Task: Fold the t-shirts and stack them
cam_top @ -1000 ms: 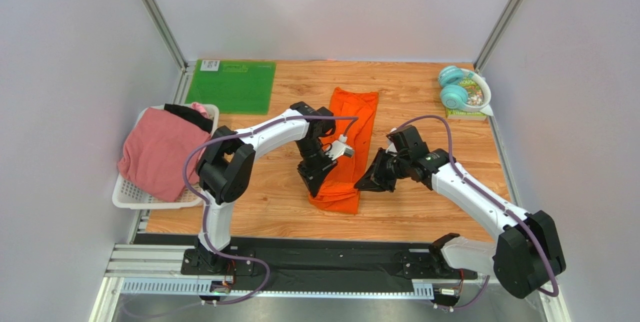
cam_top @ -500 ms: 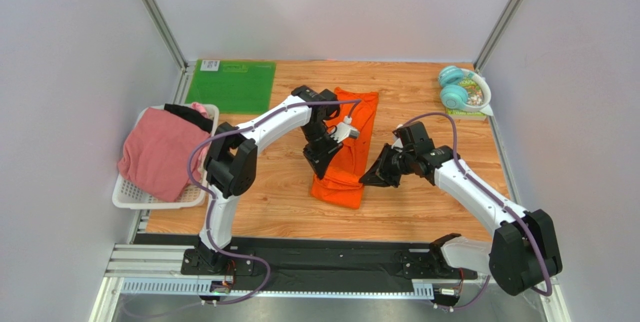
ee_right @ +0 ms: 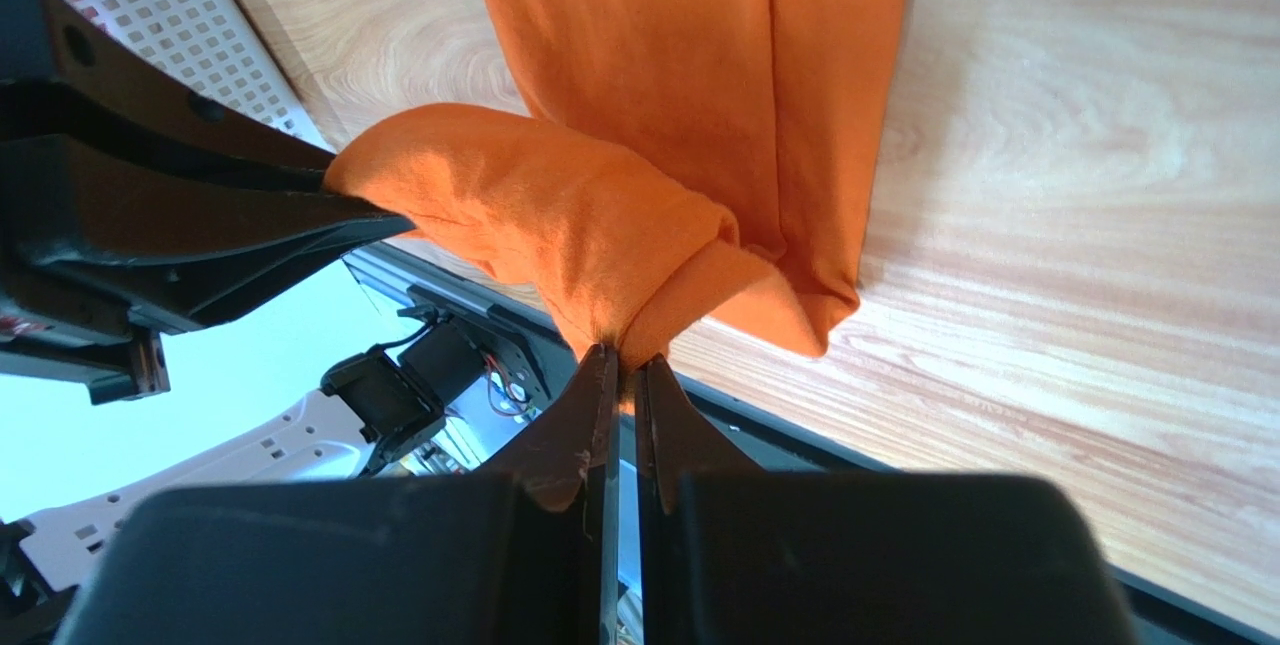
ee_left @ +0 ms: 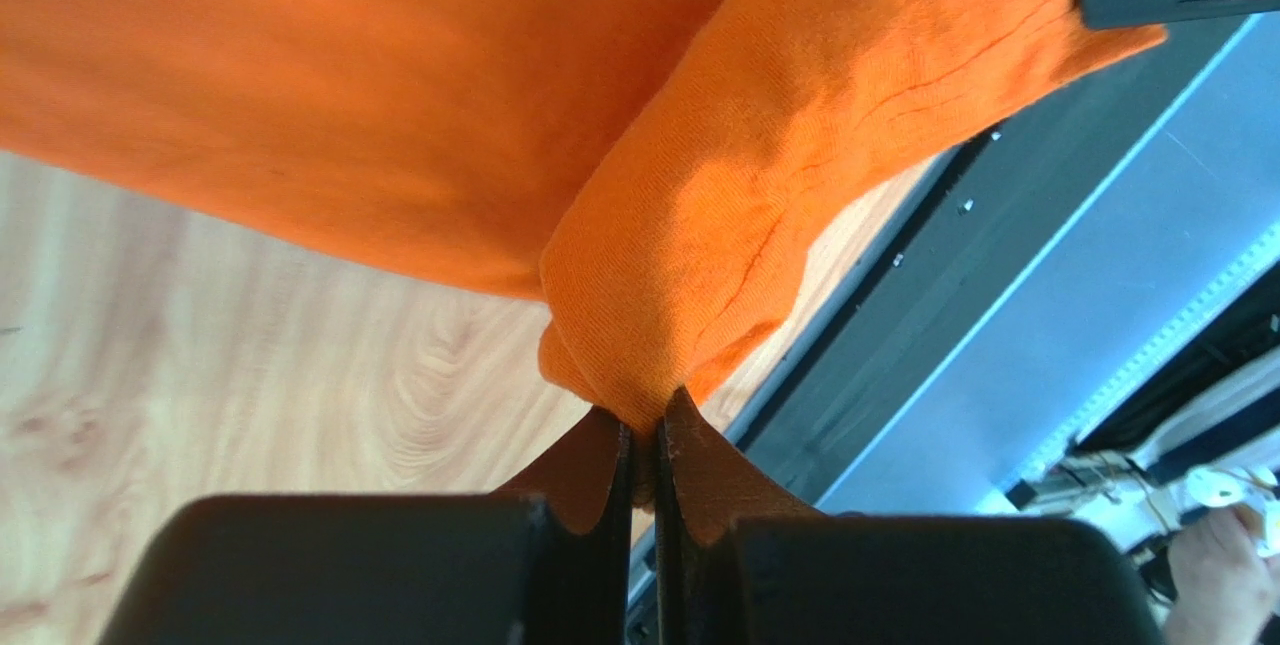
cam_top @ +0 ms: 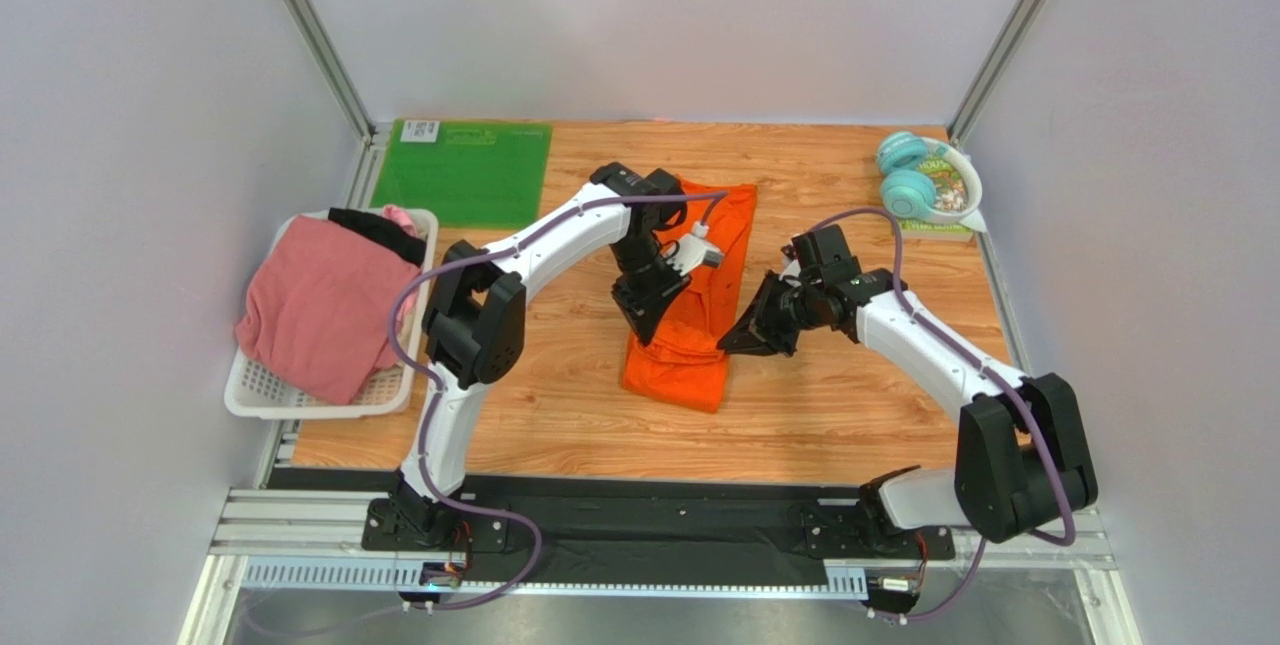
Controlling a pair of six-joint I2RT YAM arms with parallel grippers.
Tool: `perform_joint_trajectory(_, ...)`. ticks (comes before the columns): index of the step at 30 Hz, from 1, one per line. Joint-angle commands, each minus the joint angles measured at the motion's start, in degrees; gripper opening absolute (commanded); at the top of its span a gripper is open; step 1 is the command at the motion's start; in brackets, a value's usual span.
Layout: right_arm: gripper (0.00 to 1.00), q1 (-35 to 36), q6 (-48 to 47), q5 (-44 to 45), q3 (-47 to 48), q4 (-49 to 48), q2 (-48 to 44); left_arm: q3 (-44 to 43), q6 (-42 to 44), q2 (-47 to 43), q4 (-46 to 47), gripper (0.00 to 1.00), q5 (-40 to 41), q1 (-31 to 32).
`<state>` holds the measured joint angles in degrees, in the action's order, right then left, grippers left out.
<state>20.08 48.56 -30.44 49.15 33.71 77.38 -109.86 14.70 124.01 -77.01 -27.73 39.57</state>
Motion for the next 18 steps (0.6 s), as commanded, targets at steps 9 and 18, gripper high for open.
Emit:
perform_joint_trajectory(9, 0.0, -3.46, -3.91, -1.64, 6.31, -4.0, 7.51, -12.39, 0.24, 8.0, -5.08, 0.05, 3.2, -2.83)
perform_joint_trajectory(18, 0.0, -5.22, -6.19, -2.79, 9.65, -6.82, 17.53, -13.97, 0.15, 12.4, -3.67, 0.04, 4.7, -3.62)
